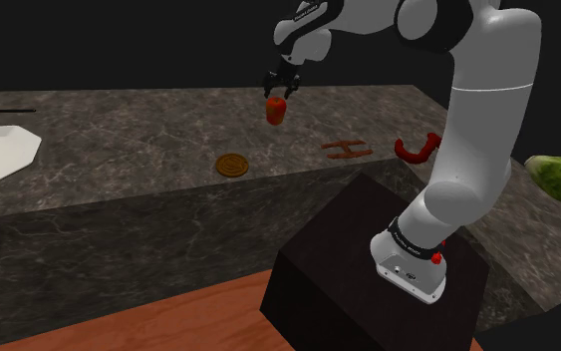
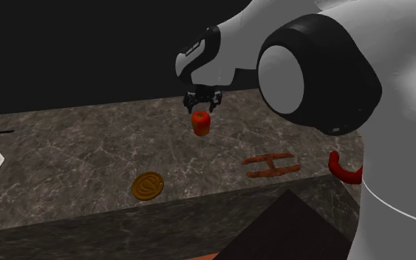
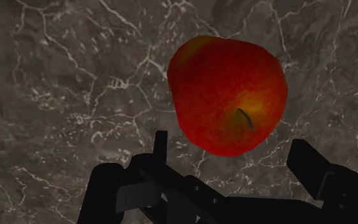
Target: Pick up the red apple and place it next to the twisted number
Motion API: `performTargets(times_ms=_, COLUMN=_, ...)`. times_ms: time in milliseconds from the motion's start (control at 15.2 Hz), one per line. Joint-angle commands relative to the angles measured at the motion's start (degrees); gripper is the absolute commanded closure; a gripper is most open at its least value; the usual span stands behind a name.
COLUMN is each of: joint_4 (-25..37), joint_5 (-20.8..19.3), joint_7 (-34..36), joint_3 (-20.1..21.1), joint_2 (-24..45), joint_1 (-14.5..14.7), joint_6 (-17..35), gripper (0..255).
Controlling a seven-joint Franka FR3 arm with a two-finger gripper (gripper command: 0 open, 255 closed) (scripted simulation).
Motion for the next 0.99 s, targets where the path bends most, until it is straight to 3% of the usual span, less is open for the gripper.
performTargets(times_ms=0, joint_4=0.3, joint_5=0.4, joint_7=-0.1, joint_3=0.3, joint_2=1.3, joint_1=0.0, joint_6=1.0, gripper=0)
performTargets(times_ms=528, joint_4=0.4, joint_5=0.5, joint_7=-0.2, joint_3=0.4, joint_2=1.6, joint_1=0.0, joint_6=1.3, gripper=0)
performTargets(times_ms=594, joint_4=0.4, joint_5=0.5, joint_7=-0.2, joint_3=0.4, joint_2=1.6, joint_1=0.0, joint_6=1.3, gripper=255)
performTargets(times_ms=924, joint_4=0.4, joint_5=0.5, joint_7=-0.2, joint_3=0.4, joint_2=1.6, joint_1=0.0, joint_6=1.2, gripper=255)
